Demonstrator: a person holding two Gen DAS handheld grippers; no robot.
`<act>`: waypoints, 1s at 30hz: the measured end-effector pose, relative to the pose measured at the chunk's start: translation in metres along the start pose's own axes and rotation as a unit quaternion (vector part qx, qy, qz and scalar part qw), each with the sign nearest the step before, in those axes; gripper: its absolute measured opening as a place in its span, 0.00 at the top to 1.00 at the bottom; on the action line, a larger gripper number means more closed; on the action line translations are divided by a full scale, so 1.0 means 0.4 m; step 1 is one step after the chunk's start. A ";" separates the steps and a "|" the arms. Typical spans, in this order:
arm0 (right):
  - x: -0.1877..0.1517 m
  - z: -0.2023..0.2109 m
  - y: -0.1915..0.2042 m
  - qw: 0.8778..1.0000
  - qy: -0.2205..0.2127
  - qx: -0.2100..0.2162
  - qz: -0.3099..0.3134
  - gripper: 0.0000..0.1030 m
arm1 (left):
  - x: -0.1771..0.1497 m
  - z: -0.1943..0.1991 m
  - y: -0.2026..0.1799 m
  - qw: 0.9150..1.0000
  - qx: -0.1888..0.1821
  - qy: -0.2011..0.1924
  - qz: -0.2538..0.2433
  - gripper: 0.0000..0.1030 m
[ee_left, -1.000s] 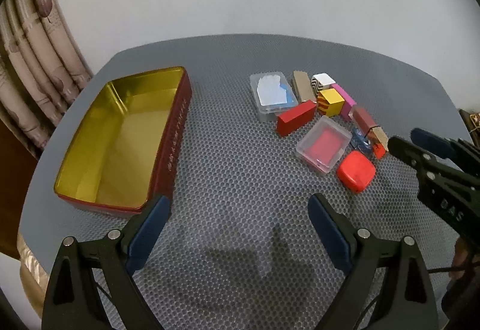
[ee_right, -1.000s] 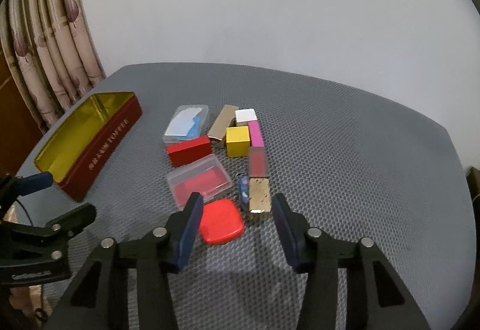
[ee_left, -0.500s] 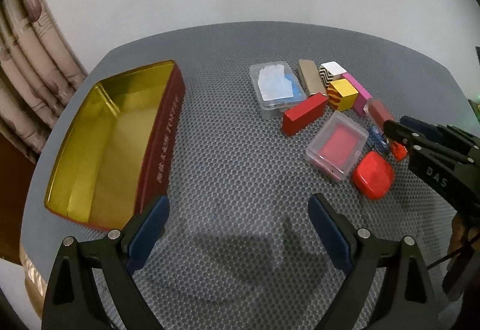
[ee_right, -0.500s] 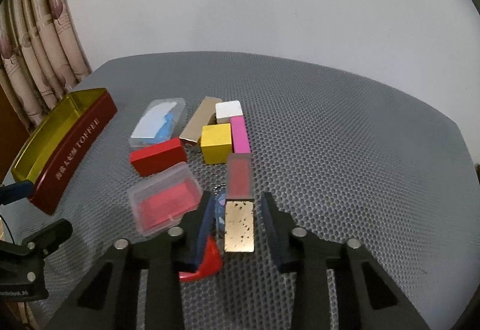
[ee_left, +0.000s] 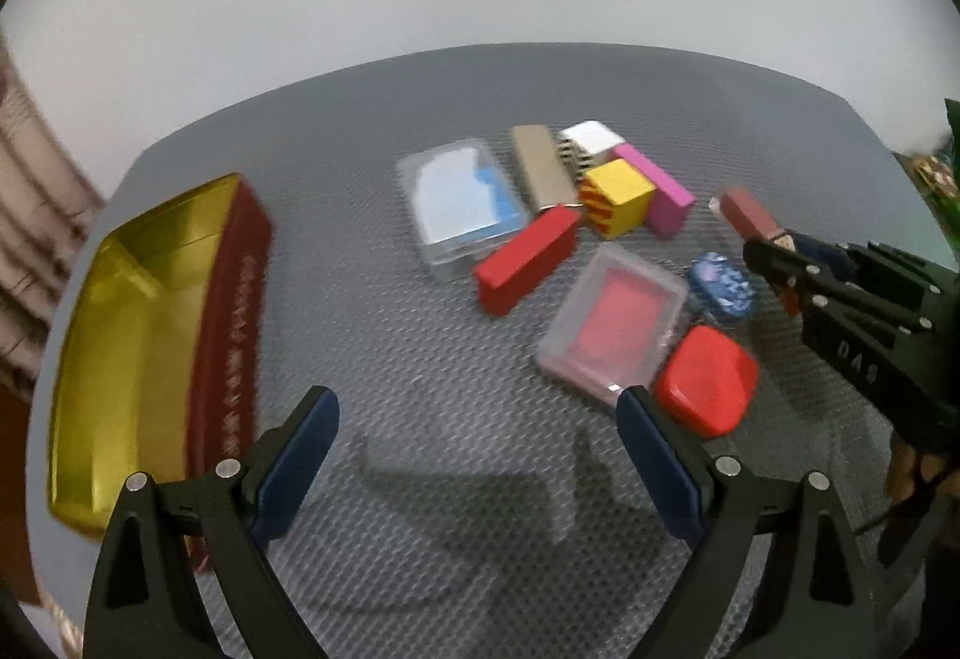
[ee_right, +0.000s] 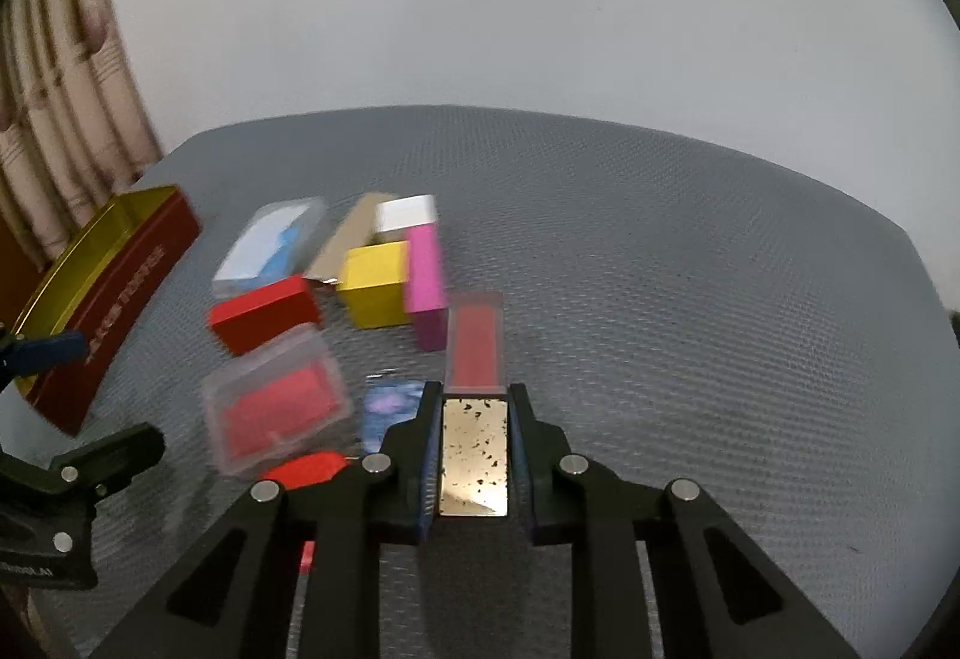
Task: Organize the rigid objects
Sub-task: 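Grasp the gold rectangular block with the right gripper and lift it, then grasp the clear box with red inside with the left gripper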
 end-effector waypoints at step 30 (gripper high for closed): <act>-0.045 -0.068 -0.113 0.998 0.007 -0.042 -0.050 0.80 | 0.081 -0.164 -0.098 0.996 -0.061 0.049 -0.035 0.27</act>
Point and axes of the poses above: each gripper's, at about its wrist camera, not at the fingertips, and z roughly against the way its jaws point, y to its left, x to its top, the point moved 7 cm from there along -z, roughly the way its jaws point, and after that the axes turned 1 degree about y, right-handed, at the moved point
